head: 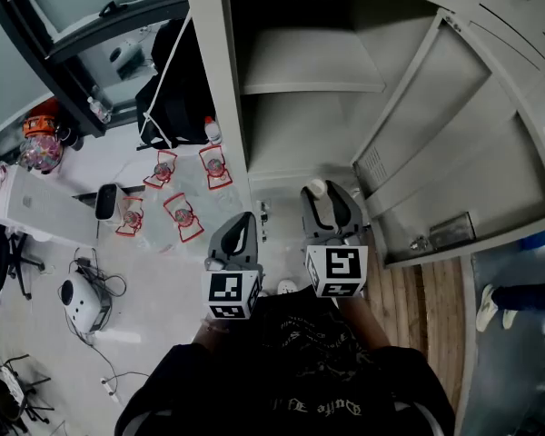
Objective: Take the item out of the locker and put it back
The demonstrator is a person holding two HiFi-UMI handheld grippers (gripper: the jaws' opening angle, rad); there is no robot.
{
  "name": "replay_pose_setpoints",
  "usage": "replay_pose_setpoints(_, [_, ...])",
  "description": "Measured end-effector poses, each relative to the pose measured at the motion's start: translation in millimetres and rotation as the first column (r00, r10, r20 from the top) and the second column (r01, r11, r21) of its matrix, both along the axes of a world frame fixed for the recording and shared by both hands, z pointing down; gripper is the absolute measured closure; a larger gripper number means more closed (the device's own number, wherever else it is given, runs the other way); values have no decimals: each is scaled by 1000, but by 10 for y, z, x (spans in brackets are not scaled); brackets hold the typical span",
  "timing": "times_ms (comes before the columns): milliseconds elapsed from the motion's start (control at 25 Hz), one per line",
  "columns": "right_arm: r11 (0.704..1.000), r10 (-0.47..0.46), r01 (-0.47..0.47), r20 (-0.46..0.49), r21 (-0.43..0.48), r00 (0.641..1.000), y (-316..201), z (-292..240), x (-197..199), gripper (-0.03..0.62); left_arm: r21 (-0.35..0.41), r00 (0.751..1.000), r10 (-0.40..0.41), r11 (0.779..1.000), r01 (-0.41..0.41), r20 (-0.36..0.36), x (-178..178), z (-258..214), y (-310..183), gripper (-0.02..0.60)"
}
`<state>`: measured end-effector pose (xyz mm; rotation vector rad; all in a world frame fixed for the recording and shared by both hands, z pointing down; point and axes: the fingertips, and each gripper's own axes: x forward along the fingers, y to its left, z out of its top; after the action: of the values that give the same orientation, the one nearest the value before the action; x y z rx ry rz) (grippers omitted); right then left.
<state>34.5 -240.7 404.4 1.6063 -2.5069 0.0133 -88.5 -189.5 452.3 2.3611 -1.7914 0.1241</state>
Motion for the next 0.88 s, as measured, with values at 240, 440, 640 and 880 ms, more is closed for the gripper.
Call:
replay_pose_setpoints(240, [999,-32,33,-35,38,999,-314,-124,-150,419,-11,1000,-26,1000,26,-7,-76,23,15,575])
replay_pose_setpoints(440, [998,-67,68,-41,10,997,-595,-128,-310,419,-39,998,-59,998,59,0,-166,98,59,575])
replay_pose_setpoints(640, [994,-106,104,-87,-23,991,-832,-53,-489,419,-63,995,-102,993,102,2,-281,179,88,575])
replay_pose_setpoints(880, [981,-155,135,-149,-137,977,-1114,106,-642,419,-73,993,-119,990,120,7,-343,206,131,575])
